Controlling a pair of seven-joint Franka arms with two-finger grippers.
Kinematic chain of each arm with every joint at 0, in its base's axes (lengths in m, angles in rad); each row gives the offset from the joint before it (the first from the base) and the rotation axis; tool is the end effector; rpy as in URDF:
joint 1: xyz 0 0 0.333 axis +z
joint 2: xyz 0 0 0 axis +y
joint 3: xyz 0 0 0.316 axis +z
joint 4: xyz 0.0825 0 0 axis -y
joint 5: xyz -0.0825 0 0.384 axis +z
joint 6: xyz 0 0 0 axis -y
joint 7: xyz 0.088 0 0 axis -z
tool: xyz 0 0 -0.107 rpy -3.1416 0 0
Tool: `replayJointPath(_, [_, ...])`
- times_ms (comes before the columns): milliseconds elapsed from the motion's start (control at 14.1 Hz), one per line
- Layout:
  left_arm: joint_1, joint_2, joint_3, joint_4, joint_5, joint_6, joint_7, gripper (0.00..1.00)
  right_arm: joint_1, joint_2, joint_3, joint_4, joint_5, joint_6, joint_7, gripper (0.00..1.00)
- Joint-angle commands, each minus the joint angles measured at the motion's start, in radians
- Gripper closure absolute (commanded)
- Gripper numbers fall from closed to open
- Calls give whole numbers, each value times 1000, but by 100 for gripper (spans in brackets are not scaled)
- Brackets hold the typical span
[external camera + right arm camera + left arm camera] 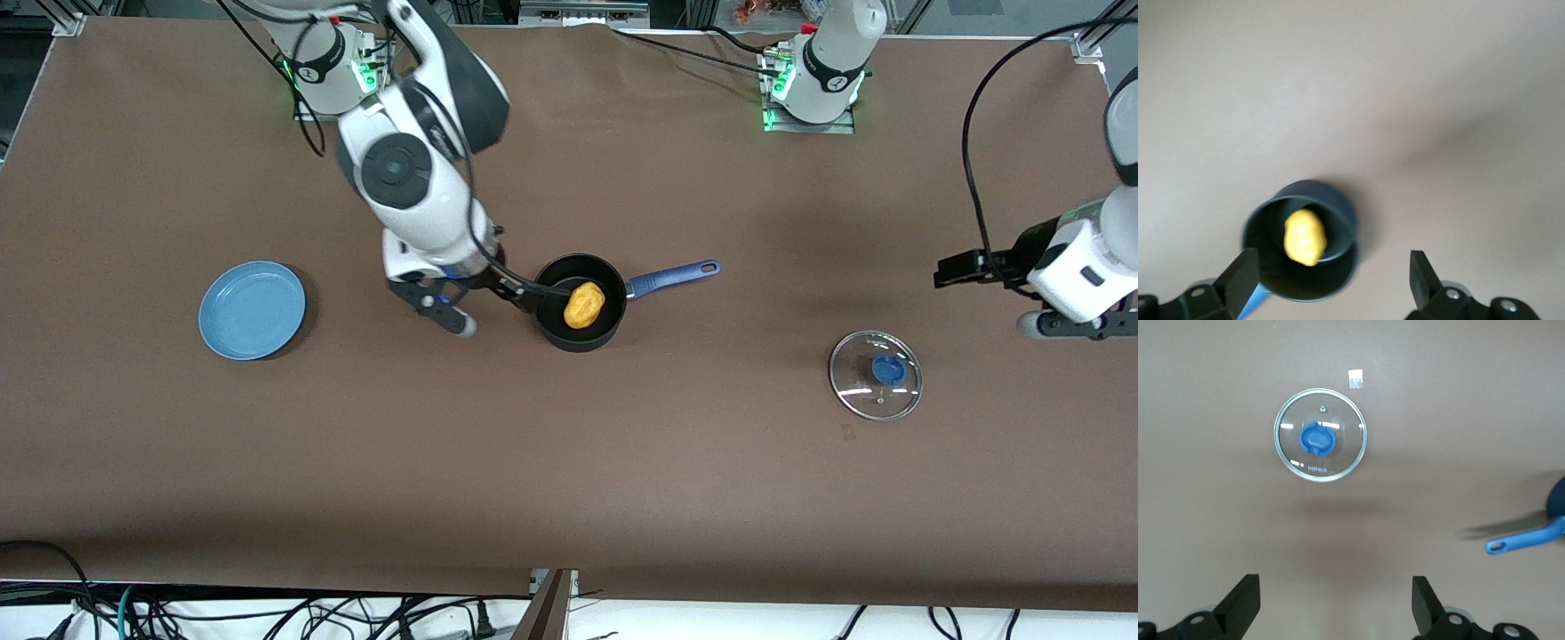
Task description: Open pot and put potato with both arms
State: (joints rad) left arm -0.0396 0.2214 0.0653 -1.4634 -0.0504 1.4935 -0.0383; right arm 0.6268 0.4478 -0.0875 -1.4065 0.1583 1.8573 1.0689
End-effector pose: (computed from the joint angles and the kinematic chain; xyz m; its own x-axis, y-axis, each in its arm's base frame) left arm 0.6068 0.0059 0.5400 0.9797 0.0607 -0.1909 0.0674 -0.9973 0.0285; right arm 0.5815 0.3743 0.4486 0.8418 -0.5307 -0.0985 -0.5372 -0.8415 -0.0572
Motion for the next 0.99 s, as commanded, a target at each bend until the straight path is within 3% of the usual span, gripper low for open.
replayJointPath(0, [4,-10,-27,66,-23,-75,-74,0,4,-90,-114,-32,-16,-116,-165,0])
replayJointPath(71, [10,-17,-28,66,-19,-79,-66,0,-7,-116,-157,-37,-13,-166,-266,0])
replayJointPath(283, [14,-30,-44,66,-19,-91,-28,0,-76,-193,-190,-51,-23,-269,-502,0])
replayJointPath(425, [14,-27,-42,66,-11,-87,47,0,-177,-237,-158,-63,-35,-326,-680,0])
replayJointPath(566, [12,-27,-44,66,-9,-87,61,0,-325,-286,-68,-101,-90,-337,-895,0])
replayJointPath(708, [12,-27,-44,64,-9,-87,83,0,-522,-358,81,-197,-126,-298,-1009,0])
replayJointPath(920, [12,-25,-44,64,-11,-85,80,0,-650,-487,167,-388,-167,-159,-1050,0])
